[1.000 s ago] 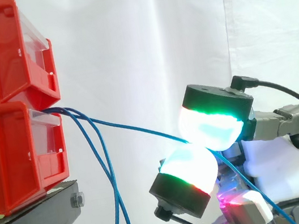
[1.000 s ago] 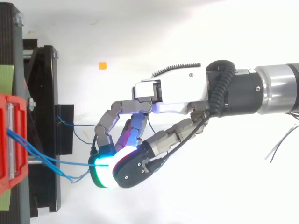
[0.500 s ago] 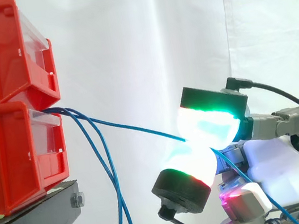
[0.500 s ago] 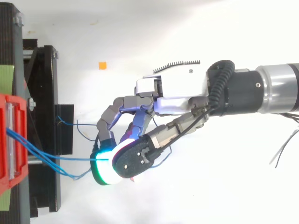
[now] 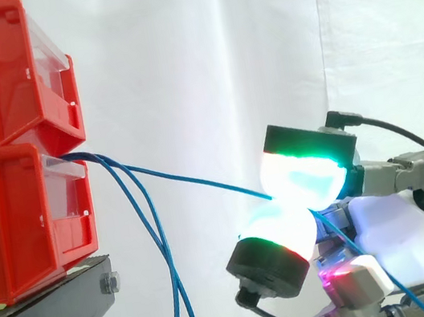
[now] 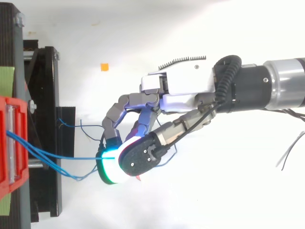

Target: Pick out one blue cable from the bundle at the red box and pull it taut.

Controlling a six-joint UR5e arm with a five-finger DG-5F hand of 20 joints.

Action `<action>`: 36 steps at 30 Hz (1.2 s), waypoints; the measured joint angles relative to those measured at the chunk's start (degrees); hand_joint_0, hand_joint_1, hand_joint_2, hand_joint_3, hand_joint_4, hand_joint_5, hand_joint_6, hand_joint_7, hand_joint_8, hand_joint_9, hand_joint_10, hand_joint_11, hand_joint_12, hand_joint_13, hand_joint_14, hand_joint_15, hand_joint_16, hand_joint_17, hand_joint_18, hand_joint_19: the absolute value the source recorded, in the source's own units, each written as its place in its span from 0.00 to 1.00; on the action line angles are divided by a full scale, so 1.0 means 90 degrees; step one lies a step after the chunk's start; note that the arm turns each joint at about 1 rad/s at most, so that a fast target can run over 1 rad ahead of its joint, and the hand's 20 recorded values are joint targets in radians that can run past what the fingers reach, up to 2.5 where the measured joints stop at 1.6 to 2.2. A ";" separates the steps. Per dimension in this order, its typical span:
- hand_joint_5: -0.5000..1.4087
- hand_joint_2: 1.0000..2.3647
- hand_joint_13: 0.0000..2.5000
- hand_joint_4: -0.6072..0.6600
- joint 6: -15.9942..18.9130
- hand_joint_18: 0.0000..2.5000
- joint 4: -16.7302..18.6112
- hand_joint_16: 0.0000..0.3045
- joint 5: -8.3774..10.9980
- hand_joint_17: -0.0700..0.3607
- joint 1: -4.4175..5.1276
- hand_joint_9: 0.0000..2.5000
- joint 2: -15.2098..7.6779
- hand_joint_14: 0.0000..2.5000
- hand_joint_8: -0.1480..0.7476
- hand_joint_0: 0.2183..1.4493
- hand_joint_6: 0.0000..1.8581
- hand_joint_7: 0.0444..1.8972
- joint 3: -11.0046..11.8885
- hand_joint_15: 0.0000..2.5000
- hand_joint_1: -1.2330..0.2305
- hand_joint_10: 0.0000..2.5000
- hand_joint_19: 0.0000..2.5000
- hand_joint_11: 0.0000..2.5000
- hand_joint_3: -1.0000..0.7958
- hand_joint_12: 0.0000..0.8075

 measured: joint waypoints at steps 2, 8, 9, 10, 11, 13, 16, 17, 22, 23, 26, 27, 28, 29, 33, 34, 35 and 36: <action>0.19 0.01 0.33 0.31 -0.0010 0.25 -0.0074 0.07 -0.0042 0.27 -0.0031 0.46 0.0058 0.00 0.54 0.37 0.51 0.47 -0.0021 0.12 0.32 0.01 0.17 0.23 0.48 0.26; 0.19 0.02 0.33 0.31 -0.0039 0.25 -0.0163 0.07 -0.0062 0.27 -0.0055 0.45 0.0402 0.00 0.54 0.37 0.51 0.47 -0.0389 0.12 0.32 0.01 0.18 0.23 0.48 0.26; 0.19 0.01 0.33 0.31 -0.0041 0.25 -0.0158 0.07 -0.0050 0.27 -0.0054 0.45 0.0473 0.00 0.53 0.37 0.51 0.47 -0.0491 0.12 0.32 0.01 0.18 0.23 0.48 0.26; 0.19 0.01 0.33 0.31 -0.0042 0.25 -0.0147 0.07 -0.0028 0.27 -0.0052 0.45 0.0554 0.00 0.54 0.37 0.51 0.46 -0.0615 0.12 0.32 0.01 0.18 0.23 0.48 0.26; 0.19 0.02 0.33 0.31 -0.0044 0.25 -0.0132 0.07 0.0000 0.27 -0.0048 0.45 0.0616 0.00 0.54 0.37 0.51 0.47 -0.0704 0.12 0.32 0.01 0.18 0.23 0.48 0.26; 0.19 0.01 0.33 0.31 -0.0050 0.25 -0.0092 0.07 0.0086 0.27 -0.0035 0.45 0.0795 0.00 0.53 0.37 0.51 0.47 -0.0944 0.12 0.32 0.01 0.18 0.24 0.48 0.26; 0.19 0.01 0.33 0.31 -0.0059 0.25 -0.0066 0.07 0.0191 0.27 -0.0034 0.45 0.0979 0.00 0.54 0.37 0.51 0.47 -0.1213 0.12 0.32 0.01 0.18 0.23 0.48 0.26; 0.19 0.01 0.33 0.31 -0.0061 0.25 -0.0066 0.07 0.0209 0.27 -0.0040 0.45 0.1011 0.00 0.53 0.37 0.51 0.47 -0.1260 0.12 0.32 0.01 0.18 0.23 0.48 0.26; 0.19 0.01 0.32 0.31 -0.0103 0.25 -0.0062 0.07 0.0281 0.27 -0.0053 0.45 0.1069 0.00 0.54 0.37 0.51 0.47 -0.1351 0.12 0.32 0.01 0.18 0.23 0.48 0.26; 0.19 0.01 0.32 0.31 -0.0124 0.25 -0.0057 0.07 0.0302 0.27 -0.0049 0.45 0.1069 0.00 0.53 0.37 0.51 0.47 -0.1355 0.12 0.32 0.01 0.18 0.24 0.48 0.27; 0.19 0.01 0.32 0.31 -0.0210 0.25 -0.0024 0.07 0.0387 0.27 -0.0037 0.45 0.1069 0.00 0.53 0.37 0.51 0.46 -0.1357 0.12 0.32 0.01 0.18 0.23 0.48 0.27; 0.19 0.01 0.32 0.31 -0.0238 0.25 -0.0008 0.07 0.0414 0.27 -0.0035 0.45 0.1069 0.00 0.53 0.37 0.51 0.46 -0.1359 0.12 0.32 0.01 0.18 0.23 0.48 0.27; 0.19 0.01 0.32 0.31 -0.0274 0.25 0.0022 0.07 0.0449 0.27 -0.0033 0.45 0.1070 0.00 0.53 0.37 0.51 0.47 -0.1362 0.12 0.32 0.01 0.18 0.23 0.48 0.27; 0.19 0.01 0.32 0.31 -0.0301 0.25 0.0052 0.07 0.0472 0.27 -0.0033 0.45 0.1073 0.00 0.54 0.37 0.51 0.47 -0.1362 0.12 0.32 0.01 0.18 0.23 0.48 0.27; 0.19 0.02 0.32 0.31 -0.0386 0.25 0.0132 0.07 0.0523 0.27 -0.0031 0.45 0.1072 0.00 0.53 0.37 0.51 0.47 -0.1361 0.12 0.32 0.01 0.18 0.23 0.48 0.27; 0.19 0.01 0.32 0.31 -0.0398 0.25 0.0141 0.07 0.0529 0.27 -0.0031 0.45 0.1071 0.00 0.53 0.37 0.51 0.47 -0.1361 0.12 0.32 0.01 0.18 0.23 0.48 0.27; 0.19 0.01 0.32 0.31 -0.0404 0.25 0.0145 0.07 0.0531 0.27 -0.0030 0.45 0.1071 0.00 0.53 0.37 0.51 0.47 -0.1361 0.12 0.32 0.01 0.18 0.23 0.48 0.27; 0.19 0.01 0.32 0.31 -0.0408 0.25 0.0148 0.07 0.0533 0.27 -0.0030 0.45 0.1072 0.00 0.53 0.37 0.51 0.47 -0.1361 0.12 0.32 0.01 0.18 0.23 0.48 0.27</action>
